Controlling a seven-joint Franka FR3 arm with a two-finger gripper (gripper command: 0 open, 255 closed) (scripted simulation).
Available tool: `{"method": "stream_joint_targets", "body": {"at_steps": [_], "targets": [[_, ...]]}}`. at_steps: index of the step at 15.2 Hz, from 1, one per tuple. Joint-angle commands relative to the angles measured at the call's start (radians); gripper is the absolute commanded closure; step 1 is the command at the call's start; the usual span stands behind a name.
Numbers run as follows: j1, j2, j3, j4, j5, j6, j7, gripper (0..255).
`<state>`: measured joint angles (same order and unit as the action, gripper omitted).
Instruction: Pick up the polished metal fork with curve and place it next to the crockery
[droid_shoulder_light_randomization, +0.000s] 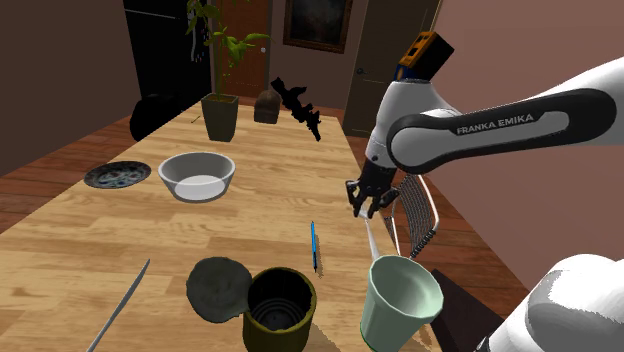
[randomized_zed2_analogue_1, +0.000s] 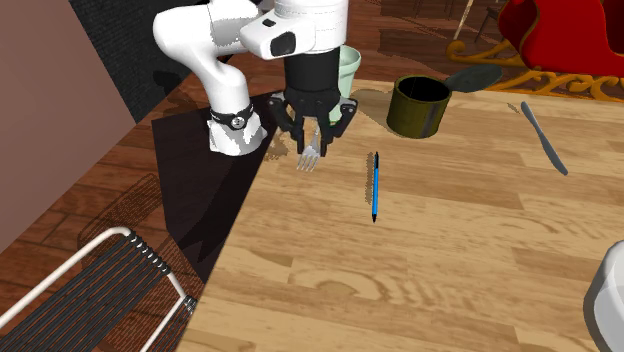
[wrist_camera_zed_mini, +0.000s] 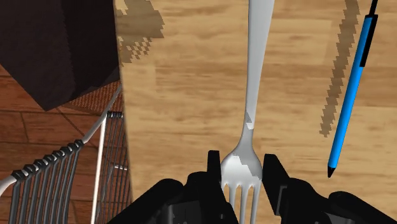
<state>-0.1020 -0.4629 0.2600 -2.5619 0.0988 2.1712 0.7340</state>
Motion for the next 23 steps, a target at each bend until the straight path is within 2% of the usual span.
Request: {"method": "stream_joint_targets", "body": {"at_steps": [1,11,17,23], "targets": [[0.000,-0.012,-0.004,0.017,0.000,-0.029,-0.003,255],[-0.001,-0.051,-0.019,0.113,-0.004,-0.165,-0.008,255],[0.026,0.092,0.098,0.246,-0.003,-0.151,0.142,255],[0.045,0.266,0.208,0.418,-0.054,-0.155,0.305,255]]}}
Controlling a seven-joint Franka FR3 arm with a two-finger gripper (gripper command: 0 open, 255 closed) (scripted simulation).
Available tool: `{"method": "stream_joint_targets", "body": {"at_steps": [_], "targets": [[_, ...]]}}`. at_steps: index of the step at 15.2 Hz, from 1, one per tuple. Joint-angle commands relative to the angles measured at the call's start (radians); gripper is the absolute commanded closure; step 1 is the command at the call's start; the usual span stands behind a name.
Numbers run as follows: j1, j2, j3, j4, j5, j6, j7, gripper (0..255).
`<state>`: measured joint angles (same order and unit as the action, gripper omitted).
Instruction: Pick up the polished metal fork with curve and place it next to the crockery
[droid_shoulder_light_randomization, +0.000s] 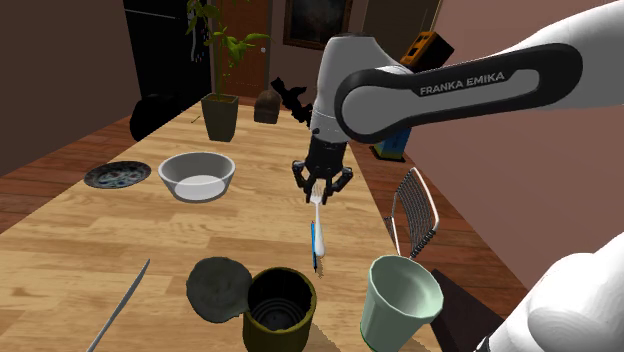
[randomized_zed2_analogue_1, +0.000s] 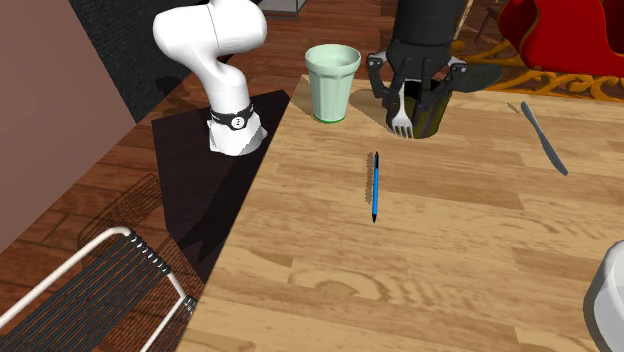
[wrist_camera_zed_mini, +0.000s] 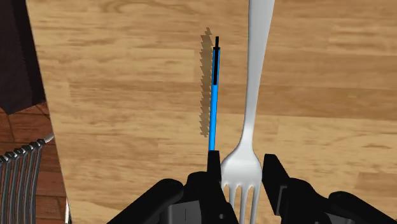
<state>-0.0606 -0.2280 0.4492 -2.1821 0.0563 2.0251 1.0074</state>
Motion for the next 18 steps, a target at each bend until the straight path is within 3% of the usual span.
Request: {"method": "stream_joint_targets", "body": {"at_steps": [1,9,14,17,18], "targets": [[0.007,0.063,0.036,0.070,-0.026,-0.012,0.060,255],[0.082,0.359,0.135,0.380,-0.195,-0.078,0.294,255],[0.193,0.569,0.147,0.633,-0.317,-0.166,0.414,255],[0.290,0.716,0.136,0.838,-0.388,-0.245,0.466,255],[0.290,0.715,0.133,0.824,-0.387,-0.232,0.468,255]]}}
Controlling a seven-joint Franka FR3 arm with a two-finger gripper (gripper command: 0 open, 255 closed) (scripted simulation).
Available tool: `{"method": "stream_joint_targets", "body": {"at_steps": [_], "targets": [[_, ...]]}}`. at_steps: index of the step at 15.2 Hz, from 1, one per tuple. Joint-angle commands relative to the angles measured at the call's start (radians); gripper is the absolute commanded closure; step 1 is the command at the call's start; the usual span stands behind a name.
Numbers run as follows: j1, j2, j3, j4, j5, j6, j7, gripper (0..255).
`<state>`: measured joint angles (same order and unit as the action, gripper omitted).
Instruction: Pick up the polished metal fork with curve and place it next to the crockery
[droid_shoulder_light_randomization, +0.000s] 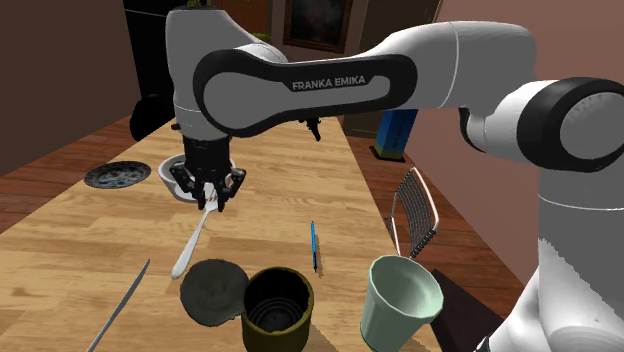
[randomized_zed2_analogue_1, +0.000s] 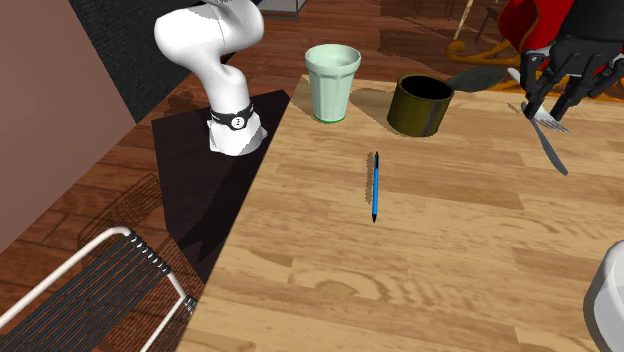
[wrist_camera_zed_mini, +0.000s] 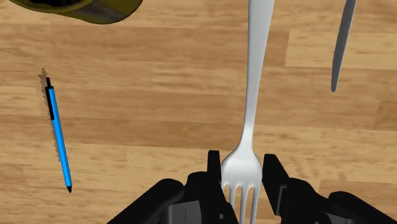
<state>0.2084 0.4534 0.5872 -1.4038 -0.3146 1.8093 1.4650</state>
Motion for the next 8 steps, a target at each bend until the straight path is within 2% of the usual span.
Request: {"method": "stream_joint_targets", "body": {"at_steps": [1,8], "targets": [[0.019,0.034,-0.006,0.033,-0.017,-0.003,0.012,255],[0.011,0.046,-0.013,-0.046,-0.028,0.083,0.026,255]]}}
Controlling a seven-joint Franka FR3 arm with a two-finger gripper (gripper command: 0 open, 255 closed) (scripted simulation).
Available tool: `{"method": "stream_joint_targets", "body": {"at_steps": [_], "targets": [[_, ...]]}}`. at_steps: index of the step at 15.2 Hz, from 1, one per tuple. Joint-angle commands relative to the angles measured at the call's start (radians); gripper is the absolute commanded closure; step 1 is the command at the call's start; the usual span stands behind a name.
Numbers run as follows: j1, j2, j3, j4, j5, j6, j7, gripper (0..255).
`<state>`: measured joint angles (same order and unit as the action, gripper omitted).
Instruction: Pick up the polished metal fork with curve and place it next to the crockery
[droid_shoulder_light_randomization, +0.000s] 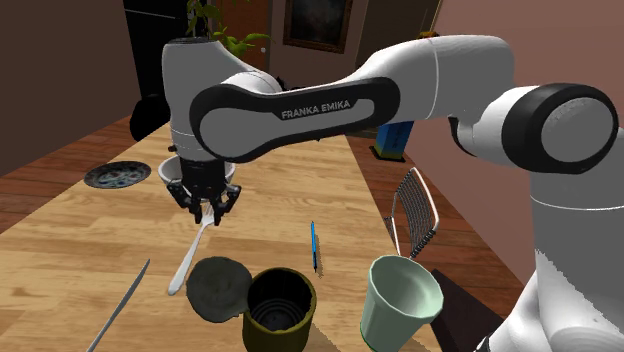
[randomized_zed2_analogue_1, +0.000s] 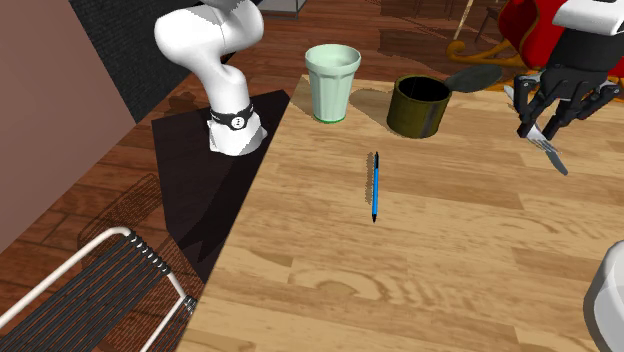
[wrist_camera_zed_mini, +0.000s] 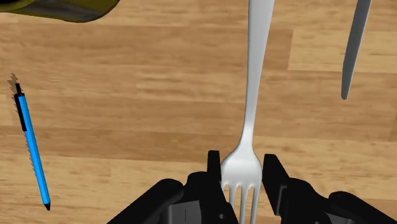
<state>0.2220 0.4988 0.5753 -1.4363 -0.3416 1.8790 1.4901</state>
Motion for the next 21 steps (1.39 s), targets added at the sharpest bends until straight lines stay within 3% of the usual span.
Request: {"method": "stream_joint_targets", "body": {"at_steps": [1,18,21], "targets": [[-0.004,0.003,-0.002,-0.023,-0.003,0.025,0.003,255],[0.001,0.077,-0.033,-0.145,-0.058,0.210,0.048,255],[0.001,0.077,-0.033,-0.145,-0.058,0.210,0.048,255]]}}
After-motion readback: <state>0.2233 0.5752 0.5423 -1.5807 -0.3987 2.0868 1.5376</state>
